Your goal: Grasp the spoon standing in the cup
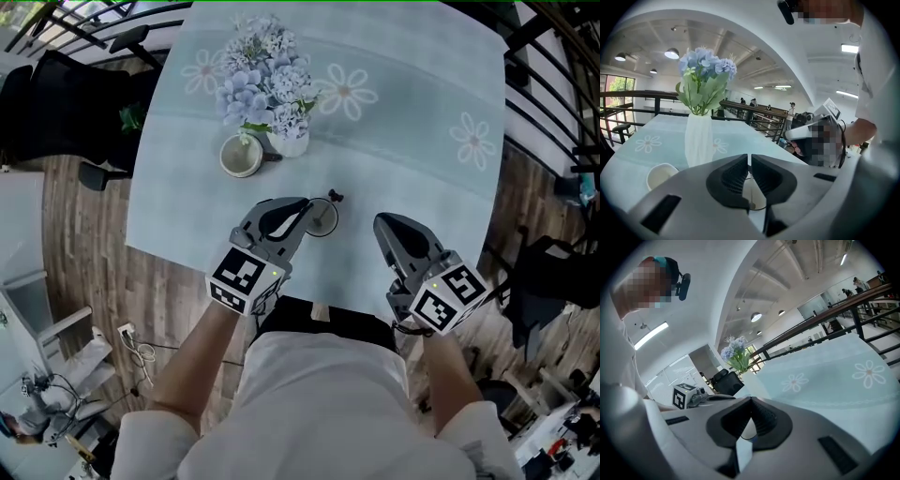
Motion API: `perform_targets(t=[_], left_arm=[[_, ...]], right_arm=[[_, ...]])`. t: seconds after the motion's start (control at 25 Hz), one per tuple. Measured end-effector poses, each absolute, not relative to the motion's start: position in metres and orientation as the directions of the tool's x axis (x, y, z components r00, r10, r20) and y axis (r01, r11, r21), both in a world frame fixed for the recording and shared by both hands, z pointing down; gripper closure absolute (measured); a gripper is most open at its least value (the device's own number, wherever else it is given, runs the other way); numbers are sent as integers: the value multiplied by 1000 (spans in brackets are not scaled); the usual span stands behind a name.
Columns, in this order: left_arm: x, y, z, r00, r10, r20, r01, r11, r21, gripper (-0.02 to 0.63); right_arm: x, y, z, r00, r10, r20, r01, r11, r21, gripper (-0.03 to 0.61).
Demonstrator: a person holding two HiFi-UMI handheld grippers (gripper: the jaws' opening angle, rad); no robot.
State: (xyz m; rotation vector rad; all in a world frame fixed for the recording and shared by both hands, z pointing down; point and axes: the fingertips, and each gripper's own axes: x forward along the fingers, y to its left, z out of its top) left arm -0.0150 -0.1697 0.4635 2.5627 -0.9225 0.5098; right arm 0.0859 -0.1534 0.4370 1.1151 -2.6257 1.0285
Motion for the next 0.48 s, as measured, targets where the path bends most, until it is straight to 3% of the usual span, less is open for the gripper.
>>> perform_targets(t=[0.32, 0.48], left_arm=[[-6, -188, 488, 740, -469, 483, -622, -751, 223, 592], [2, -187, 499, 767, -407, 497, -573, -782, 244, 495]], right_arm=[[96, -165, 460, -722, -585, 368, -673, 473, -569, 557], [97, -166, 467, -719, -580, 383, -677, 461, -575, 557]])
